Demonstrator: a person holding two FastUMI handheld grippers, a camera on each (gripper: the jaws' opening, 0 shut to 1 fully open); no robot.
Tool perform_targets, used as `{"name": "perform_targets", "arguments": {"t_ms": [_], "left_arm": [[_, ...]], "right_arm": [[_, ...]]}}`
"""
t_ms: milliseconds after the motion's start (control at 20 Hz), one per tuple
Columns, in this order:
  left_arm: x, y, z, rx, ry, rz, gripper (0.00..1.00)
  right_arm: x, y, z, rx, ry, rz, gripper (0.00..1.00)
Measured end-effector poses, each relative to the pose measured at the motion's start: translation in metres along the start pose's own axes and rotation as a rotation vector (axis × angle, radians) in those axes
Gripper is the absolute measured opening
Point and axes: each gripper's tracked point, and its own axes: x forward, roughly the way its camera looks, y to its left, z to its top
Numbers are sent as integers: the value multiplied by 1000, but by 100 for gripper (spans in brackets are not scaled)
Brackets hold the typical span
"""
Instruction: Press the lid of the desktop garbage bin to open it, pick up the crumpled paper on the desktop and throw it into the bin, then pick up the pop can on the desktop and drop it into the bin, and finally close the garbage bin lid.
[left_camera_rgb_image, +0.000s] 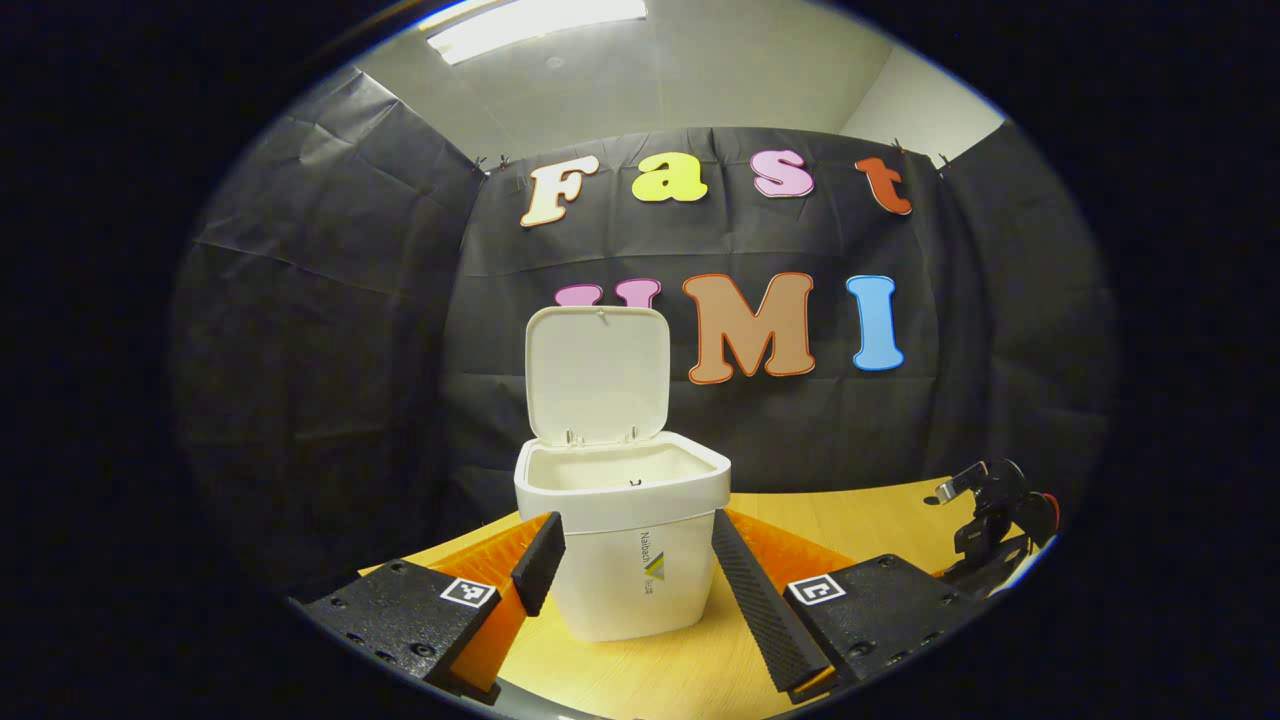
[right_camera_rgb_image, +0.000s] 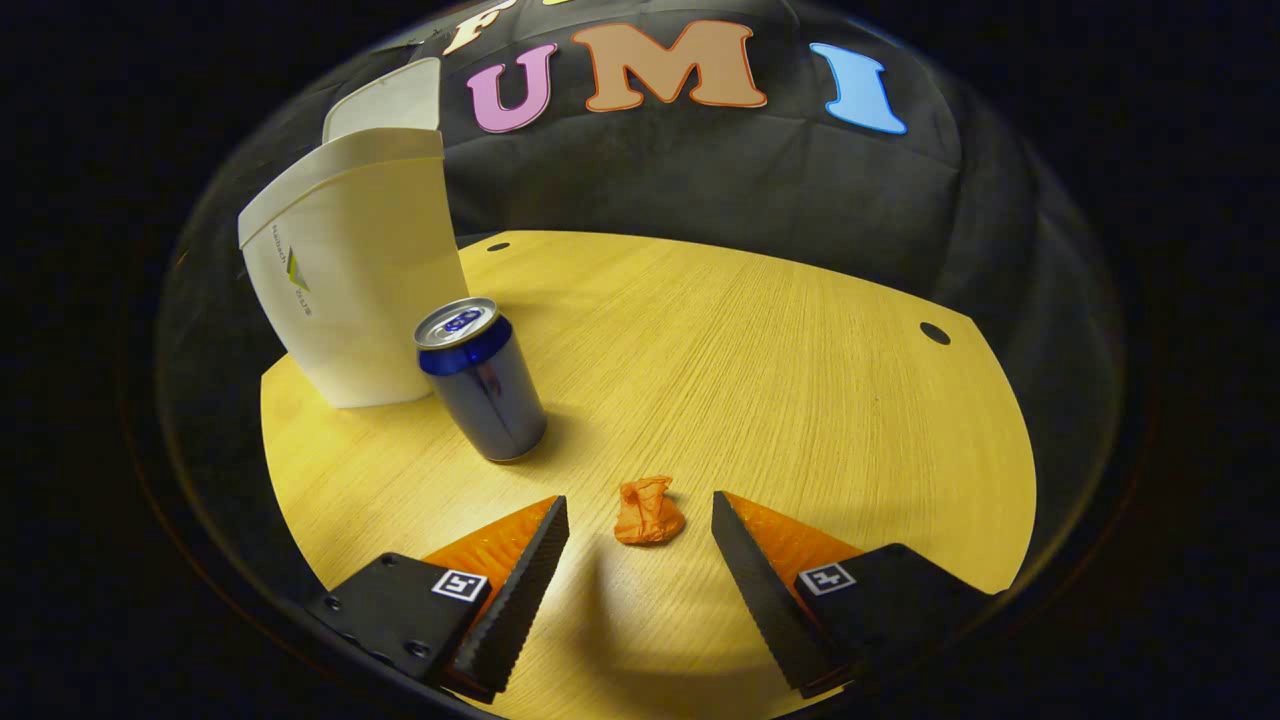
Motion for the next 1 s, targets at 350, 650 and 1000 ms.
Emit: {"name": "perform_targets", "arguments": {"t_ms": [350,650,1000], "left_arm": [[-3,10,-8,-5,21,60,90],[-5,5,-13,-32,34,63,90],[-6,-2,-8,-25,18,45,90]], "right_arm": [[16,-4,-12,21,68,26,57],[19,-5,-15,-17,73,38,29],[8,-8,-3,-46,27,31,16]]}}
